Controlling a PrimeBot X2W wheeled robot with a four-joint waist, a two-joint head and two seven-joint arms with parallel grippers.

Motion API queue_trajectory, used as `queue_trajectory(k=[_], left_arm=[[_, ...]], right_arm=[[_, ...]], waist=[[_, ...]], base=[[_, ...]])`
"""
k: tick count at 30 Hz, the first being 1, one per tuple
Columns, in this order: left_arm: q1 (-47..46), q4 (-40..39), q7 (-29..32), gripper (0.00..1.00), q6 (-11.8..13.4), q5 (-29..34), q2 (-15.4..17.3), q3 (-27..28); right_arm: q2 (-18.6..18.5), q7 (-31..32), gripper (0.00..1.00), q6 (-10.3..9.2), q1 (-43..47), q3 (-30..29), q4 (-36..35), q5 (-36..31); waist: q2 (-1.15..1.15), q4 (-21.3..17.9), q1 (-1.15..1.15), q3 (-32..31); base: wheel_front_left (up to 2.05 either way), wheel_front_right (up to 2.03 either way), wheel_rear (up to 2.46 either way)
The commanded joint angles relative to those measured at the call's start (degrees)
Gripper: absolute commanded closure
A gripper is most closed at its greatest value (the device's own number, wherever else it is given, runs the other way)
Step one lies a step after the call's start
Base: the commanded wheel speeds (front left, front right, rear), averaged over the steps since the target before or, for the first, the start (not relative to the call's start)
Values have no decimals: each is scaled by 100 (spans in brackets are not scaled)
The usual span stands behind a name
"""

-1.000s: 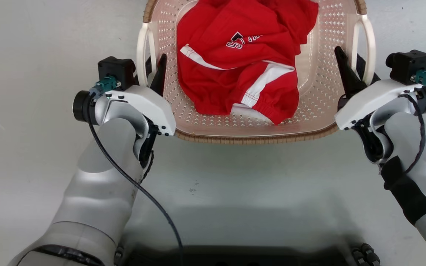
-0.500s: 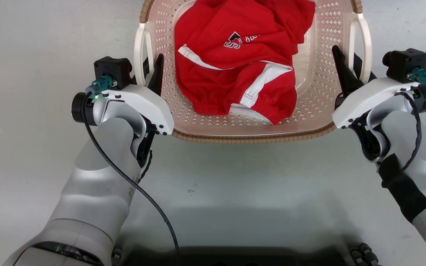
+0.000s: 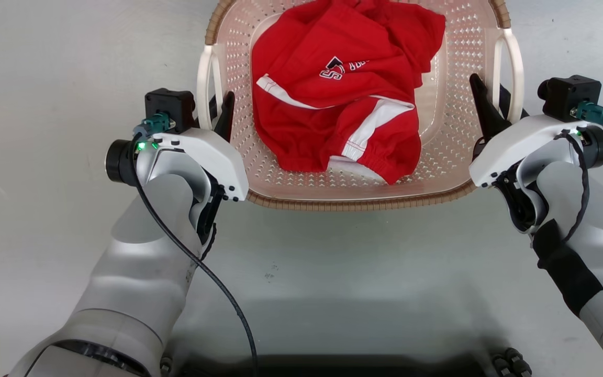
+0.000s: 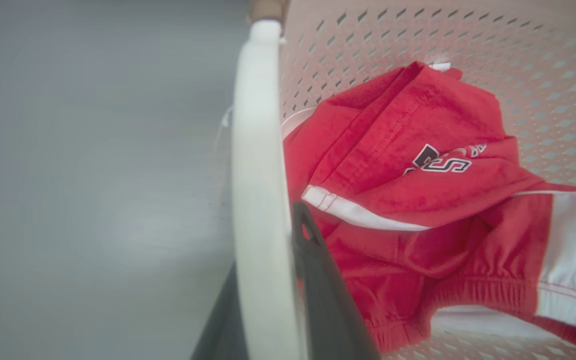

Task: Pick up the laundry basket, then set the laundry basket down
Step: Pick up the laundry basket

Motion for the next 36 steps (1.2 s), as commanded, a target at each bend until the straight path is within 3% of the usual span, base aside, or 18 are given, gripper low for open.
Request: queue_trajectory(k=[1,18,36], left_arm=[[148,76,14,100,-16,-21,335,2],[254,331,55,100,-16,-268,438,-320],[713,459,780,100,-16,-671,646,-562]], right_arm=[[-138,-11,100,77,262,95,123,8],[-62,-11,100,77,320,373,550,270],[-46,208,100,77,476,1254,1299,1402]], waist=[[0,1,0,-32],[0,-55,0,-408],[0,-163,0,-1191]], base=[[0,0,0],[0,0,0],[0,0,0]])
